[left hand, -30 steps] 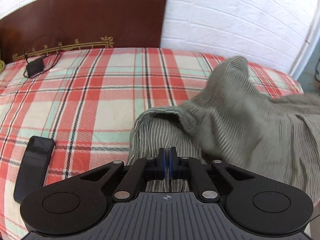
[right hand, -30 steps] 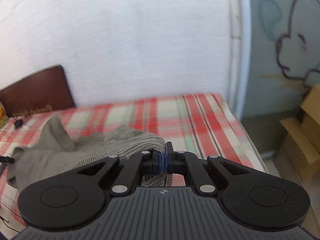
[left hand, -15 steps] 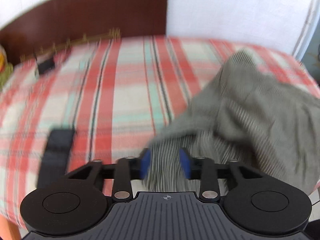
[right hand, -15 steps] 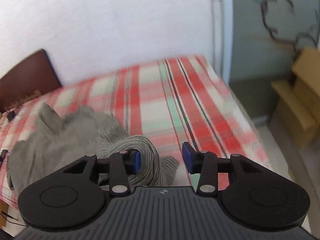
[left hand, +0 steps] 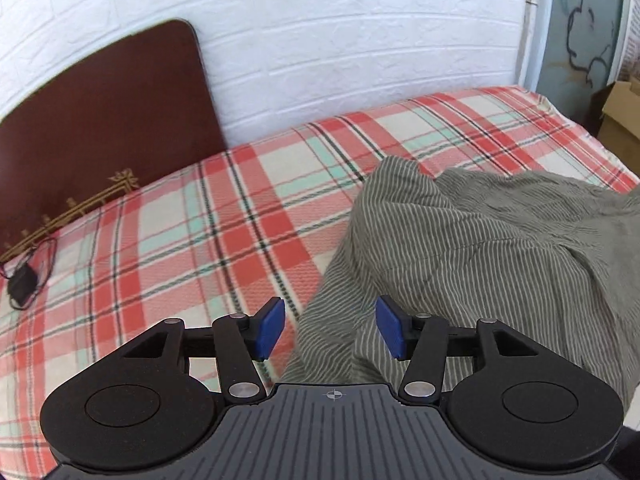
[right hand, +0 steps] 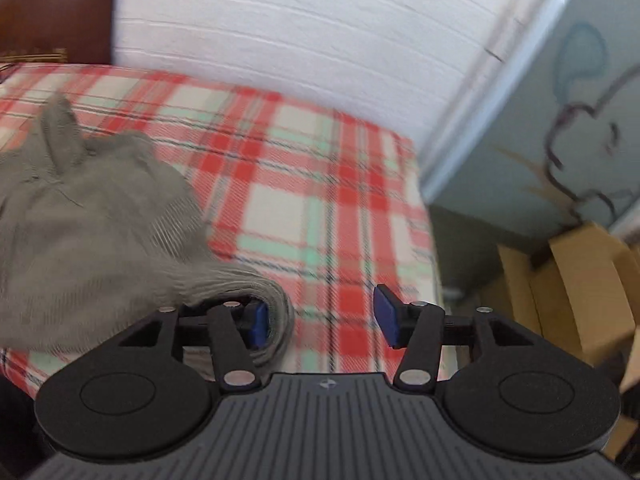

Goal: Fold clothes

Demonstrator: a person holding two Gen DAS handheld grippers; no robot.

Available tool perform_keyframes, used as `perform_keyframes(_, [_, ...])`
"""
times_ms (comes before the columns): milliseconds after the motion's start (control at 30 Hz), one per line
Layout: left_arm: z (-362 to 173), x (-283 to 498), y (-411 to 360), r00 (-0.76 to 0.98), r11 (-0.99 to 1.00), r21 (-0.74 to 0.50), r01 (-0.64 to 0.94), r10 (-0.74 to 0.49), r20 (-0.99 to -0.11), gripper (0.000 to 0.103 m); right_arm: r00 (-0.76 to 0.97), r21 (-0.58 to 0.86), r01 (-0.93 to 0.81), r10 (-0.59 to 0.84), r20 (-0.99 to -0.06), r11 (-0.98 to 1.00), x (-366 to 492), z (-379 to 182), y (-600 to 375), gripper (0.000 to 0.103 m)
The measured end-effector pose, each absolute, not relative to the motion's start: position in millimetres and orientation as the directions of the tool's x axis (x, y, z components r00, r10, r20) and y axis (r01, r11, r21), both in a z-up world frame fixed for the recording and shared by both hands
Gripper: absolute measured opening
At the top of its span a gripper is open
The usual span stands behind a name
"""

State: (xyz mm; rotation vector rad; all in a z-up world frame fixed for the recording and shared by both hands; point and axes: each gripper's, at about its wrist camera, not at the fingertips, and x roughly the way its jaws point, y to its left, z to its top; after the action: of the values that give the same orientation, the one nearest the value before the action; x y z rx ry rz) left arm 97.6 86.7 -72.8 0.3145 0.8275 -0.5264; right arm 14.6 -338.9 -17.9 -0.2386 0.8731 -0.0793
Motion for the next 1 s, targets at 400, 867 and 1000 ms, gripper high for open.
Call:
perform_keyframes(400, [-75,131,68,0.561,0.788,0.098,0.608,-0.339,-0.755,0.073,0.686,-0.304,-0.136,-0.132,-0.716,0.943,8,15,-333,0.069])
perform_keyframes(867, [-83,156,39,0.513,0.743,0.055,0.668,-0.405,-0.757,0.076,0.665,0.095,-0.131,0.159,-0.73,0.987,-9,15,-390,0.072])
perform_keyframes(1000, [-85,169,12,0.491,0.696,0.073,0.715,-0.425,-0.76,0.08,0.666,0.104,-0.095,0.141,-0.733,0.99,-5,15,-395,0.072])
